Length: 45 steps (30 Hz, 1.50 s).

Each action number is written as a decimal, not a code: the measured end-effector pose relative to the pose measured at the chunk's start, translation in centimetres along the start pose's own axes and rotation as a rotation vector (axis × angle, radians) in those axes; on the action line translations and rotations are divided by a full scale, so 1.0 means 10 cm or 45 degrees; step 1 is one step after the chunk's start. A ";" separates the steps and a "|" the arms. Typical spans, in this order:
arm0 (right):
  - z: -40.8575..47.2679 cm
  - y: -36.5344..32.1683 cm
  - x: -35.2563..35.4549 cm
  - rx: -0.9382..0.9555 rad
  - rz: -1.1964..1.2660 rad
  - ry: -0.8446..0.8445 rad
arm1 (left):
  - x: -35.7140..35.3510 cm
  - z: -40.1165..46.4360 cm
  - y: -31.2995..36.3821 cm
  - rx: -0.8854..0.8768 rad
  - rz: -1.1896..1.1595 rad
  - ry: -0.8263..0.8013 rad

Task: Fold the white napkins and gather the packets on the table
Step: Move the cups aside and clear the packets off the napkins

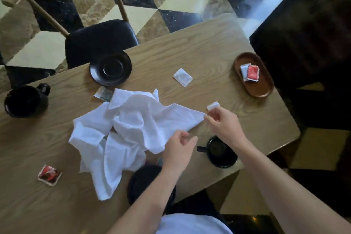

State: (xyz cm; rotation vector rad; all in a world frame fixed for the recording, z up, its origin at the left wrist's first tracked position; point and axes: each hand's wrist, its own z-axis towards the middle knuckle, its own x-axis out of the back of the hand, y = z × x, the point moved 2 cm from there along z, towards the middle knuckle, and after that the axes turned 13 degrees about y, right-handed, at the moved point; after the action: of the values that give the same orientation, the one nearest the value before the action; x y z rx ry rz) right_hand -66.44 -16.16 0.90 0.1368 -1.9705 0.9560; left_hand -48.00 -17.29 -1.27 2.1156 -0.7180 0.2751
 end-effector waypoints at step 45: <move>-2.20 0.13 -1.10 -0.268 0.197 -0.502 | 1.42 -0.97 -2.08 0.201 -0.059 0.030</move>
State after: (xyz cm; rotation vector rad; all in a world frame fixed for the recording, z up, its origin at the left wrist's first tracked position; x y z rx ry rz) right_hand -45.59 -3.39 -2.10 0.0563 -2.4627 0.8595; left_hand -23.73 -5.58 -3.13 2.2710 -0.6506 0.3406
